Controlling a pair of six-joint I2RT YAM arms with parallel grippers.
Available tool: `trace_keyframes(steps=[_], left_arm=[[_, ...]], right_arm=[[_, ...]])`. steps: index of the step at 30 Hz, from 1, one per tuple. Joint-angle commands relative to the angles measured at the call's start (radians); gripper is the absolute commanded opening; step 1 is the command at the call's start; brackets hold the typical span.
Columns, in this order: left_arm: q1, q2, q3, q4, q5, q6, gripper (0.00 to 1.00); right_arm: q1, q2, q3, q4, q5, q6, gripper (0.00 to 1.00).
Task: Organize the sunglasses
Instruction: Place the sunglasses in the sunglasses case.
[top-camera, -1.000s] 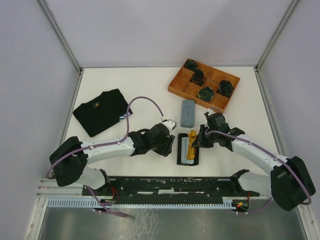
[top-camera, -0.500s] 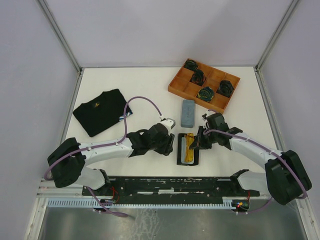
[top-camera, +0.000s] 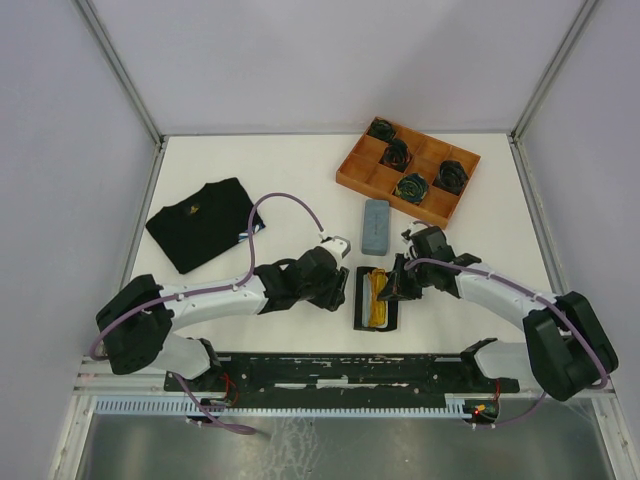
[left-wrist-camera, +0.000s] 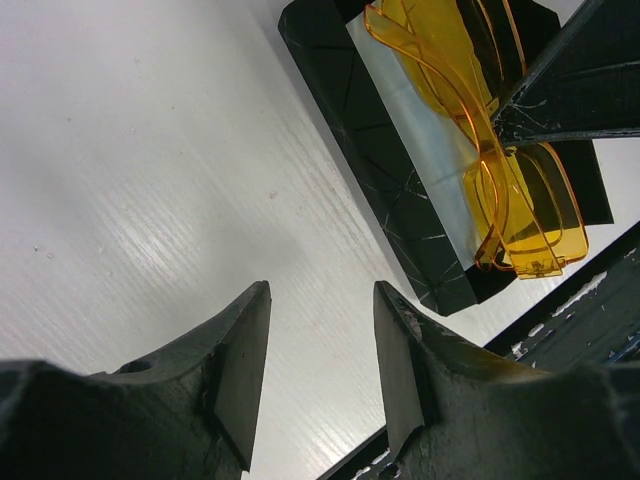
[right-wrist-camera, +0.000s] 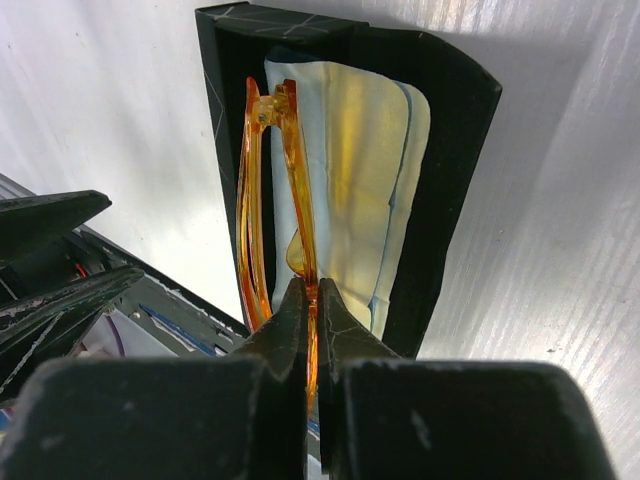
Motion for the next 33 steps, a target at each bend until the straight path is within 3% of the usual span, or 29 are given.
trace_keyframes(steps=[1,33], left_arm=[[0.004,0.007,0.027,0.036,-0.014,-0.03,0.52],[0.003,0.026,0.044,0.02,-0.006,-0.024,0.51]], right_arm=[[-0.002,0.014,-0.003,0.053,-0.03,-0.011,0.0],[-0.003,0.139,-0.013,0.194,-0.097,0.019,0.04]])
